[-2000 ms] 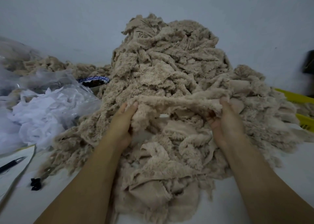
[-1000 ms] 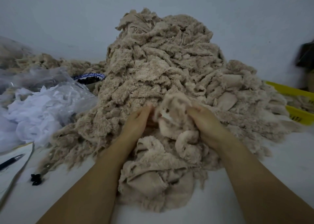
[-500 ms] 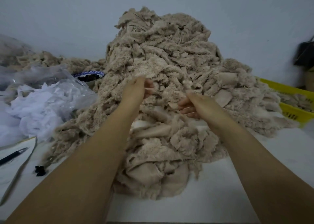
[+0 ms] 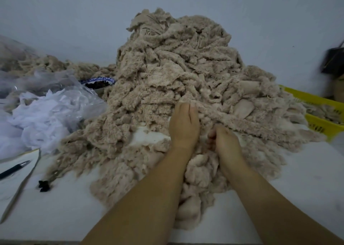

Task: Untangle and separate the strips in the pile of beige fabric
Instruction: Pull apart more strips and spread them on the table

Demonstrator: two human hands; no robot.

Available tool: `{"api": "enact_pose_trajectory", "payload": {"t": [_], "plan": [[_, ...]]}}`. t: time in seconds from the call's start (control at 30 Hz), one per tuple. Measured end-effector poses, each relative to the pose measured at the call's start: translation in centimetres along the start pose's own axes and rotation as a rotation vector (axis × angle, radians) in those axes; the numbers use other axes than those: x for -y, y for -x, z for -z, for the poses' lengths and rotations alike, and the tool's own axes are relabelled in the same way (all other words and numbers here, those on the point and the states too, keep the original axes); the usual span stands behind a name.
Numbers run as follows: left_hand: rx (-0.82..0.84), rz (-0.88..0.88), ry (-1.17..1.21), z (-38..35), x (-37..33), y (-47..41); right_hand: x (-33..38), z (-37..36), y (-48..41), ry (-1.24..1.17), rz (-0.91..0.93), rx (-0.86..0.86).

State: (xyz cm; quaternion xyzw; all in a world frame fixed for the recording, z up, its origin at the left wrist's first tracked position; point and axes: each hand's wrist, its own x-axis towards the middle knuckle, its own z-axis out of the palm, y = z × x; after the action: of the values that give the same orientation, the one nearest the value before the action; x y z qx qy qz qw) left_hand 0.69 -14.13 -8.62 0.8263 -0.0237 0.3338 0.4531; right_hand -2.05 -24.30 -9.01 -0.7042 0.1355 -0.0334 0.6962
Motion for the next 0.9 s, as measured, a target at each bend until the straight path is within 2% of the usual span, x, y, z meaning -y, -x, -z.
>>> {"api": "enact_pose_trajectory", "payload": {"t": [0.1, 0.17, 0.23, 0.4, 0.5, 0.6, 0.7, 0.8, 0.9], "plan": [[0.044, 0.02, 0.058, 1.2, -1.0, 2.0, 1.6, -1.2, -0.9, 0.128, 0.088, 0.03], [0.027, 0.113, 0.105, 2.1, -1.2, 3.2, 2.2, -2.0, -0.9, 0.176, 0.179, 0.134], [0.009, 0.217, 0.164, 3.0, -1.1, 3.8, 1.9, -2.5, -0.2, 0.214, 0.231, 0.168], [-0.065, 0.377, 0.244, 3.9, -2.4, -1.0, -0.1, -4.7, 3.4, -0.042, 0.215, -0.164], [-0.035, 0.298, 0.299, 2.8, -4.5, -5.4, -0.9, -6.5, 5.3, -0.191, 0.143, -0.201], [0.002, 0.218, 0.217, 1.0, -4.9, -6.5, 0.0, -5.9, 4.2, -0.293, 0.007, -0.221], [-0.014, 0.214, 0.102, 0.3, -1.5, -3.8, 1.2, -4.3, 1.2, -0.136, 0.116, -0.172], [-0.143, 0.284, 0.072, 1.2, 1.8, -1.5, 1.2, -4.6, -1.2, 0.133, 0.259, -0.005], [-0.248, 0.286, 0.081, 3.1, 3.0, -1.7, 0.3, -6.8, -2.1, 0.496, 0.482, 0.171]]}}
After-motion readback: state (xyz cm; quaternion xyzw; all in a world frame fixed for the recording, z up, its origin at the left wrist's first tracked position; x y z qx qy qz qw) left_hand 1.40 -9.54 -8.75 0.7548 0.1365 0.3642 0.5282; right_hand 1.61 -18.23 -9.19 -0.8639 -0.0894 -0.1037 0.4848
